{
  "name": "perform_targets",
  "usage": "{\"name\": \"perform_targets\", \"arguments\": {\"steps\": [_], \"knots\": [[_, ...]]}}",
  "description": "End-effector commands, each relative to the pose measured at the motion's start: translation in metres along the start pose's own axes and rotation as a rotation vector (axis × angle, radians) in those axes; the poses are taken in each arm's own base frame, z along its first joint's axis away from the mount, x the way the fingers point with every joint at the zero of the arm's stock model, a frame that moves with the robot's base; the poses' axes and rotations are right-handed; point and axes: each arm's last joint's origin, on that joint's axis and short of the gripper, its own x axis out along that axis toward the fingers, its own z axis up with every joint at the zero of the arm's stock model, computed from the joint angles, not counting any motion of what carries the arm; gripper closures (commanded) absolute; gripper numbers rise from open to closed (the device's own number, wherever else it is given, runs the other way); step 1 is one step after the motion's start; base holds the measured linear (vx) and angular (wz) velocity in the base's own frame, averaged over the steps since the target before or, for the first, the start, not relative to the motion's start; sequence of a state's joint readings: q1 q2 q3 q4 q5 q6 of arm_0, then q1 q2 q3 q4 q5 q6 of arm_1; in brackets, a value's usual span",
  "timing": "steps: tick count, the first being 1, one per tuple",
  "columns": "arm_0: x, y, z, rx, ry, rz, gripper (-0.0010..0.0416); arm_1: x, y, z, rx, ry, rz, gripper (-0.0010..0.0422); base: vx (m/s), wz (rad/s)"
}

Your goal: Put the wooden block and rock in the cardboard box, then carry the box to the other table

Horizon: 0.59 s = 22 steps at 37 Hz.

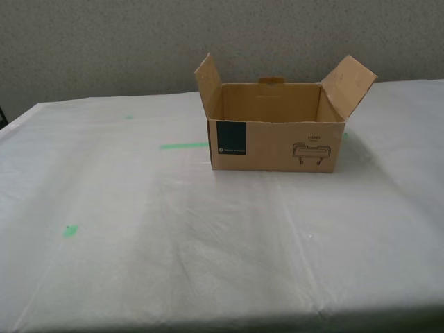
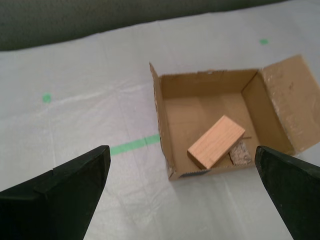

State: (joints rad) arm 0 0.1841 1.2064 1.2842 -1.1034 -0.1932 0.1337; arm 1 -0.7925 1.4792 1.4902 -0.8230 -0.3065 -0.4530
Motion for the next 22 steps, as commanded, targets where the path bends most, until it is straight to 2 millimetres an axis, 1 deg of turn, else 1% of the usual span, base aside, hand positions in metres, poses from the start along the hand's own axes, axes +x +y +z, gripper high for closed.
{"name": "perform_targets", "arguments": {"steps": [1, 7, 13, 18, 22], "knots": [[0.001, -0.001, -0.009, 0.003, -0.010, -0.001, 0.0012, 0.009, 0.004, -0.015, -0.001, 0.024, 0.018, 0.0016, 0.000, 0.000], [0.008, -0.004, -0.021, 0.001, -0.023, 0.002, 0.0011, 0.023, 0.013, -0.045, -0.008, 0.004, 0.007, 0.0016, 0.000, 0.000], [0.017, -0.007, -0.029, 0.005, -0.009, 0.000, 0.0012, 0.030, 0.023, -0.072, -0.036, -0.048, -0.036, 0.0016, 0.000, 0.000], [0.022, -0.008, -0.034, 0.009, 0.013, -0.002, 0.0012, 0.030, 0.029, -0.084, -0.045, -0.069, -0.059, 0.0016, 0.000, 0.000], [0.025, -0.009, -0.036, 0.012, 0.027, -0.004, 0.0012, 0.030, 0.031, -0.087, -0.041, -0.061, -0.054, 0.0016, 0.000, 0.000]]}}
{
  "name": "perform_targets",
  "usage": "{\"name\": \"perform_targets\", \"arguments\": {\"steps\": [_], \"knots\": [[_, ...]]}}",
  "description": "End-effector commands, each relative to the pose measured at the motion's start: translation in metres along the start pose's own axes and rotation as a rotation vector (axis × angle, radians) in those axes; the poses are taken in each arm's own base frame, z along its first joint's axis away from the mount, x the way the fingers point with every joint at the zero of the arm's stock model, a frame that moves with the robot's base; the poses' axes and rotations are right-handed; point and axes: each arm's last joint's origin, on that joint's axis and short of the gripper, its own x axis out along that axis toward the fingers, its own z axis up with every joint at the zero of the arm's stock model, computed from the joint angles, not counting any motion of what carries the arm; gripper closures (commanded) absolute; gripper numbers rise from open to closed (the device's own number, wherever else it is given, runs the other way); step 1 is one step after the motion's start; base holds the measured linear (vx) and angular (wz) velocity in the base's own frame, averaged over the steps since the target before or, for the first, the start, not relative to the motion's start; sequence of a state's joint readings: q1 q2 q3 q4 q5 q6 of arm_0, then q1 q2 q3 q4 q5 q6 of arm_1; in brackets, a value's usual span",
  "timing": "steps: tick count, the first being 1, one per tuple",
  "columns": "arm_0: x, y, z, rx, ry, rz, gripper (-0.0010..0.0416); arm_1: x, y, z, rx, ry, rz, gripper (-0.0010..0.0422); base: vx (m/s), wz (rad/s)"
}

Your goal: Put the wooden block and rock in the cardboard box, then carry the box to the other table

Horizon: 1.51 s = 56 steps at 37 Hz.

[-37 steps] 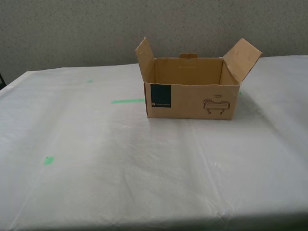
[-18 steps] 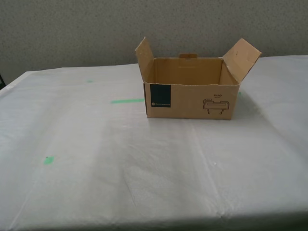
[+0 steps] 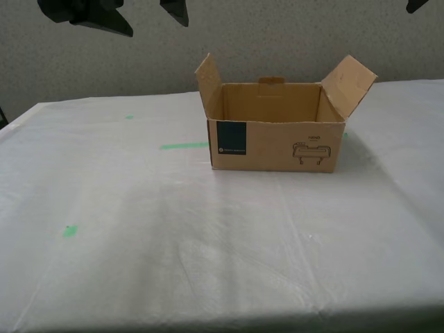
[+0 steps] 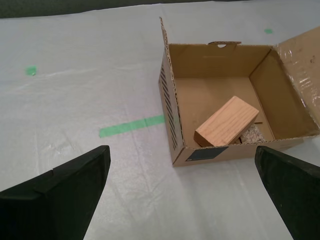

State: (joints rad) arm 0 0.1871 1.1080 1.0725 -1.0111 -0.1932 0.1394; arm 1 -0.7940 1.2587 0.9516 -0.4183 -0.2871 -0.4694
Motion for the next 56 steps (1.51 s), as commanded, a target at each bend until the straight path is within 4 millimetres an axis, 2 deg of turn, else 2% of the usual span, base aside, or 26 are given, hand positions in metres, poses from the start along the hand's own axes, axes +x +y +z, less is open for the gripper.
{"name": "perform_targets", "arguments": {"steps": [1, 56], "knots": [[0.0020, -0.0007, -0.0016, 0.005, 0.008, -0.003, 0.0012, -0.0006, 0.0009, -0.0014, 0.001, 0.006, 0.003, 0.0016, 0.000, 0.000], [0.0020, -0.0007, -0.0015, 0.005, 0.007, -0.003, 0.0012, -0.0005, 0.0007, -0.0014, 0.000, 0.009, -0.004, 0.0016, 0.000, 0.000]]}}
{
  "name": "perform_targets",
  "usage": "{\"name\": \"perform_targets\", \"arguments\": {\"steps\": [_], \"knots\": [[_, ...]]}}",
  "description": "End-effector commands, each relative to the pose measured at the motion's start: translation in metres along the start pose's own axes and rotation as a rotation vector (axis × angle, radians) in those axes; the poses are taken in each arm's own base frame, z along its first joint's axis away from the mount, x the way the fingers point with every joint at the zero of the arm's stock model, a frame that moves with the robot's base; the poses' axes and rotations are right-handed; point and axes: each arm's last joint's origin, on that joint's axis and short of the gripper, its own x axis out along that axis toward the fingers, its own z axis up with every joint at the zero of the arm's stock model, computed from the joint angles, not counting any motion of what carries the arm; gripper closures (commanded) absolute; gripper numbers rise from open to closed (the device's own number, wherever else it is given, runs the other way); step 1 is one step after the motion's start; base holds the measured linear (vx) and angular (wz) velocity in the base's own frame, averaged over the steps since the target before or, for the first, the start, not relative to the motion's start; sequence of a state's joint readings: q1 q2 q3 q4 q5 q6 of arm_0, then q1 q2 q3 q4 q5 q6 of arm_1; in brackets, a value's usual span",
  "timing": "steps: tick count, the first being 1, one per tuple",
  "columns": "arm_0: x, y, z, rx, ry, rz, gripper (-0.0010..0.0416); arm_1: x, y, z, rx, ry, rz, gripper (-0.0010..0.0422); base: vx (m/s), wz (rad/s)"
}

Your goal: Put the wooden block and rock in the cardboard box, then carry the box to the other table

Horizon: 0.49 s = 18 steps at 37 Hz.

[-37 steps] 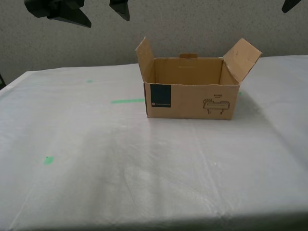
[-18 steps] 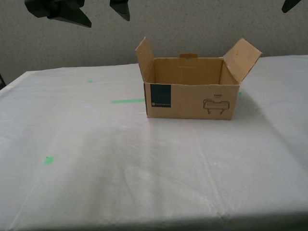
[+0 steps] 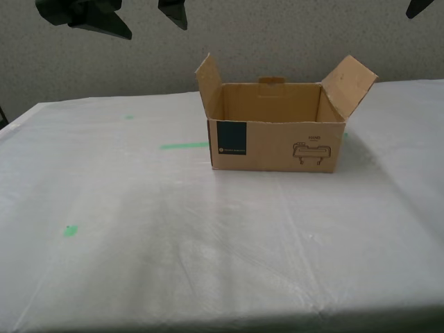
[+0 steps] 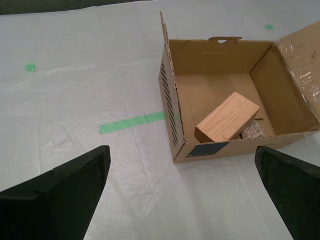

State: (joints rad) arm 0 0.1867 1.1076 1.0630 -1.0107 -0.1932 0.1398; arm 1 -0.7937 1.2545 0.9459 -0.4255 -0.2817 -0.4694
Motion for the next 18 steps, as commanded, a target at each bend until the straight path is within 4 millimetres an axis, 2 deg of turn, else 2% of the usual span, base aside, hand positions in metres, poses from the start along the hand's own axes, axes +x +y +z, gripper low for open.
{"name": "perform_targets", "arguments": {"steps": [1, 18], "knots": [[-0.0001, 0.0000, 0.0001, 0.002, -0.002, -0.001, 0.0012, -0.0002, -0.0002, 0.0004, -0.003, -0.001, -0.003, 0.0016, 0.000, 0.000], [-0.0001, 0.0000, 0.0001, 0.002, -0.002, -0.001, 0.0012, -0.0002, -0.0002, 0.0004, -0.003, -0.001, -0.003, 0.0016, 0.000, 0.000]]}}
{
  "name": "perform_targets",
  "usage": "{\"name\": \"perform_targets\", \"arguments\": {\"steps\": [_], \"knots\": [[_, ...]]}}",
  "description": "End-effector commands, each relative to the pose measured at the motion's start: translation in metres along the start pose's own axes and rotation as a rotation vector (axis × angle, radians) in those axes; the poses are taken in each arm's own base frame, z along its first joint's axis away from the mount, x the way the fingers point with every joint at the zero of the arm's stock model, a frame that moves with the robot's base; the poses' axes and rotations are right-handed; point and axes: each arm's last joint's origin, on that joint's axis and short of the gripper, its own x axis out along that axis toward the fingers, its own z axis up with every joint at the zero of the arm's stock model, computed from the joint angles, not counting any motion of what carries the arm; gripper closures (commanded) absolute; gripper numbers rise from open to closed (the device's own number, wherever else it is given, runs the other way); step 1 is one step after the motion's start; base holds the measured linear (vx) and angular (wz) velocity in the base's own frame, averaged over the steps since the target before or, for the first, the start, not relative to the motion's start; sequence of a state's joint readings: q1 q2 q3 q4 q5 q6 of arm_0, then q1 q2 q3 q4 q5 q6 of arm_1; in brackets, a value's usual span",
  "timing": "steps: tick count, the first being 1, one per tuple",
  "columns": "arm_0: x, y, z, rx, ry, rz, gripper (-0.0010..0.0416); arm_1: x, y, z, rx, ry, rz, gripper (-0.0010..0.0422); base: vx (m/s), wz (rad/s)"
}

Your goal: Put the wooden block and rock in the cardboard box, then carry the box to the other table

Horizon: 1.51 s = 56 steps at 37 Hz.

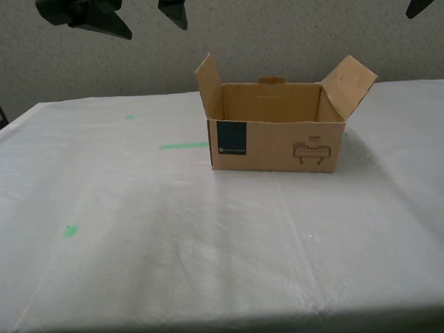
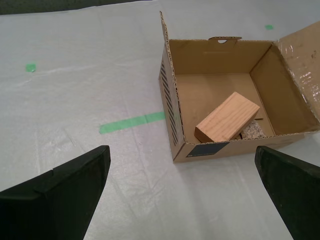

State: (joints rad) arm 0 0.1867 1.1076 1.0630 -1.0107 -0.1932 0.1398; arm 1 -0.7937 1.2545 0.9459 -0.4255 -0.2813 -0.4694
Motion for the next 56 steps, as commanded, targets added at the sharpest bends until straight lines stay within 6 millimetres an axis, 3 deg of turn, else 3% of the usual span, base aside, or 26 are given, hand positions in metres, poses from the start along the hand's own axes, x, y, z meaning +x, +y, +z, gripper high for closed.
{"name": "perform_targets", "arguments": {"steps": [1, 56], "knots": [[-0.0001, 0.0000, 0.0001, 0.002, -0.002, -0.001, 0.0012, -0.0002, -0.0002, 0.0004, -0.003, -0.001, -0.003, 0.0016, 0.000, 0.000], [-0.0001, 0.0000, 0.0001, 0.002, -0.002, -0.001, 0.0012, -0.0002, -0.0002, 0.0004, -0.003, -0.001, -0.003, 0.0016, 0.000, 0.000]]}}
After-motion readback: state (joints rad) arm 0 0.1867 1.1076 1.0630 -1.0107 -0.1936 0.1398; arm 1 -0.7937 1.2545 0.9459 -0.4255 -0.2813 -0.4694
